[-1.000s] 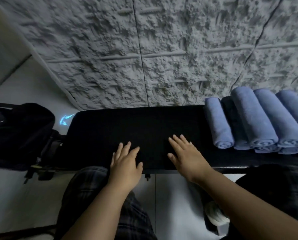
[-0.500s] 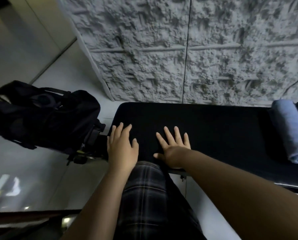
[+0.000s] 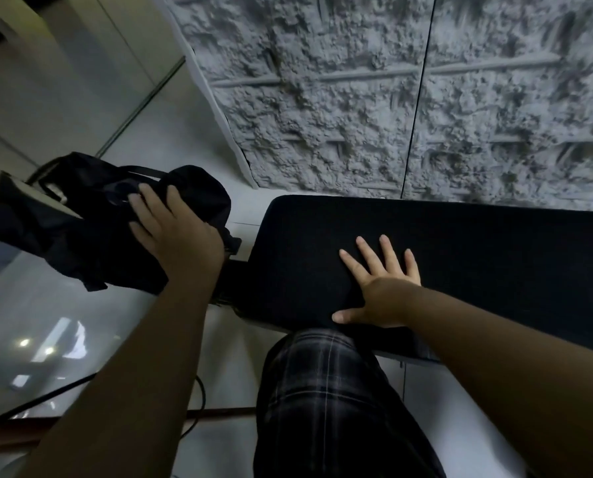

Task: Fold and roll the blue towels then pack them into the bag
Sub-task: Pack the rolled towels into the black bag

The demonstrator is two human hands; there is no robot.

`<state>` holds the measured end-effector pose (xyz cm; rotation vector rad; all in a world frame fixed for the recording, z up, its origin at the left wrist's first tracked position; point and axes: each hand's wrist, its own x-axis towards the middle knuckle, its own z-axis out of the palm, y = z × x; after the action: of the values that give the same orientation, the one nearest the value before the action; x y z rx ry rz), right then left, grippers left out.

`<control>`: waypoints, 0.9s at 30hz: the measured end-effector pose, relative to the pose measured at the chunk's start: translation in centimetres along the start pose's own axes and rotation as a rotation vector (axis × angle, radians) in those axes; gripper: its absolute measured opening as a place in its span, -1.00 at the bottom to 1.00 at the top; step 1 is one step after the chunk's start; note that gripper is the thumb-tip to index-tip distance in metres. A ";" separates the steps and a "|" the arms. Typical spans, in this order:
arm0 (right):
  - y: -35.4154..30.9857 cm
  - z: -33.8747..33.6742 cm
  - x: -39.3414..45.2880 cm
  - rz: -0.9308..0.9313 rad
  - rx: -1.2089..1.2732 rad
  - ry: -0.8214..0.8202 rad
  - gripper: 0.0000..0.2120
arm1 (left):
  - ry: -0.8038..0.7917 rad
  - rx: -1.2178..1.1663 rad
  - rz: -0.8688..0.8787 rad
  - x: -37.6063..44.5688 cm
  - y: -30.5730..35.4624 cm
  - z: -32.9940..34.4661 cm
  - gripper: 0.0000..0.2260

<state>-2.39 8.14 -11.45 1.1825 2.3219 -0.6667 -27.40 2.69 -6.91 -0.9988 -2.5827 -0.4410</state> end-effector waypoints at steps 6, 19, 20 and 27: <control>0.1 0.3 0.0 -0.014 0.030 0.035 0.01 | -0.087 0.224 0.049 1.6 -1.8 -0.6 -0.79; 2.6 -1.4 -3.4 -0.127 0.506 -0.045 -0.33 | -0.143 -0.123 0.368 -2.1 1.1 -7.3 -0.83; 2.6 -1.5 -4.2 -0.136 0.581 -0.066 -0.34 | -0.131 -0.155 0.373 -2.5 1.6 -7.8 -0.83; 1.2 -4.5 -10.2 -0.227 1.131 0.273 -0.67 | -0.104 -0.408 0.438 -6.8 9.2 -12.2 -0.83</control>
<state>3.26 5.19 -2.19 1.4774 2.2867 -2.1946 -13.97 0.29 2.73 -1.7164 -2.3016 -0.8280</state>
